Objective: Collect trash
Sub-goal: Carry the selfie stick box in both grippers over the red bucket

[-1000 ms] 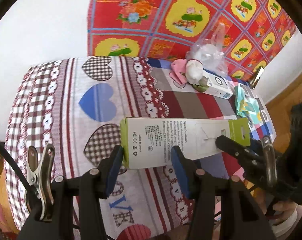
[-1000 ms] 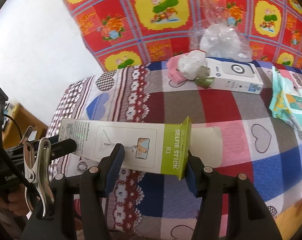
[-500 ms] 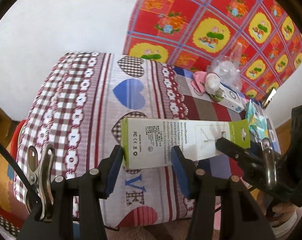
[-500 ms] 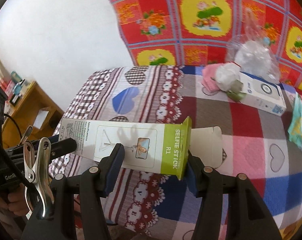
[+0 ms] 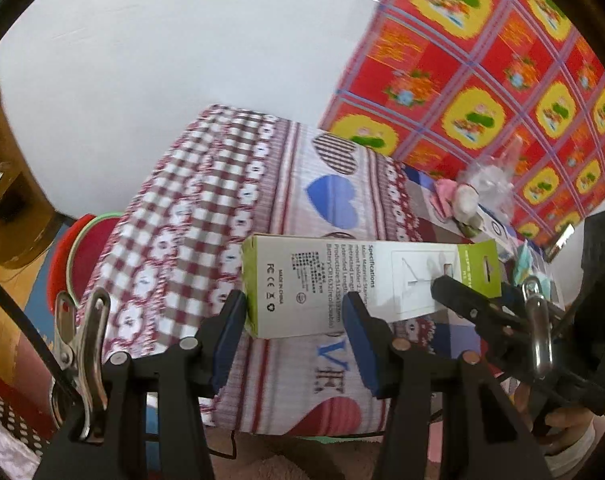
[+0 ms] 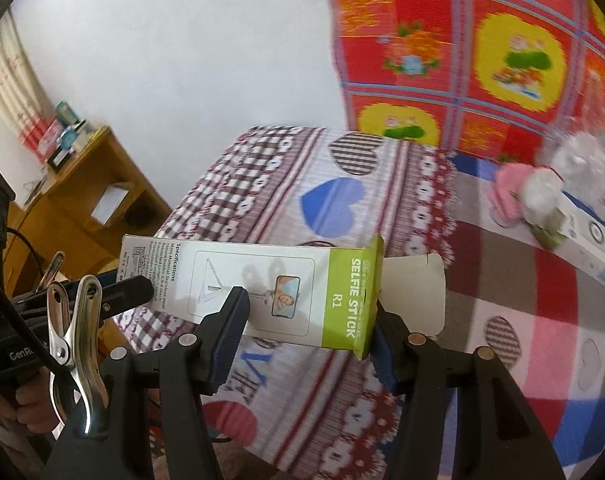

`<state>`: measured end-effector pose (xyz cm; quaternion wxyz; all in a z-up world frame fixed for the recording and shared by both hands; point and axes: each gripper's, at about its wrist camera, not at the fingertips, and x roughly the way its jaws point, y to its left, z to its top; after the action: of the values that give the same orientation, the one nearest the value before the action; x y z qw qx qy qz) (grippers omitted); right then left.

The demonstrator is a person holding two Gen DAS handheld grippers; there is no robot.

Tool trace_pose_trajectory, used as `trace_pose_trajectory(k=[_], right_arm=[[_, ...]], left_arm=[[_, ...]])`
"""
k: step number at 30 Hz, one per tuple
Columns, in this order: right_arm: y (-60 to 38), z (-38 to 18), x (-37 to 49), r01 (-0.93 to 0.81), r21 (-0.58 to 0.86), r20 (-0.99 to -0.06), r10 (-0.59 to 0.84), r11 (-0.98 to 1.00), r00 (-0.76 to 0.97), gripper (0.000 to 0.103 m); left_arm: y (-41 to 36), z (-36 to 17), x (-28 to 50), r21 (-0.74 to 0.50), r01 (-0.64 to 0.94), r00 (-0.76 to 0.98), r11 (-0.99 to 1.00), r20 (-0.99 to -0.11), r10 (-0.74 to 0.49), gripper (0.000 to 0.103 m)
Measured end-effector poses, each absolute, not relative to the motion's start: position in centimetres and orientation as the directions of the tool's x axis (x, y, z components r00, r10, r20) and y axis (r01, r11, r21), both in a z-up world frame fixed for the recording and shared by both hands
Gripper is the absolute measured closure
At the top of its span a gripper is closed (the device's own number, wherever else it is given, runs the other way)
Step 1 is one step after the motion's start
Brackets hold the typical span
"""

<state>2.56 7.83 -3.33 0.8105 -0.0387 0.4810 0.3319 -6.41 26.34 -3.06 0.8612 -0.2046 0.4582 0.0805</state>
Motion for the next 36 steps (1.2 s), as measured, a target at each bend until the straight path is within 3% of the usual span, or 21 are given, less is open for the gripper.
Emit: trace_pose_trajectory(k=[36], right_arm=[[27.1,-2.7,1.2,-0.742,0.187,-0.813,0.525,0.644,0.251,0.045]], left_arm=[[43.9,-4.6,-11.7,-0.339,-0.512,0.577,0.789,-0.816,0.023,0.05]])
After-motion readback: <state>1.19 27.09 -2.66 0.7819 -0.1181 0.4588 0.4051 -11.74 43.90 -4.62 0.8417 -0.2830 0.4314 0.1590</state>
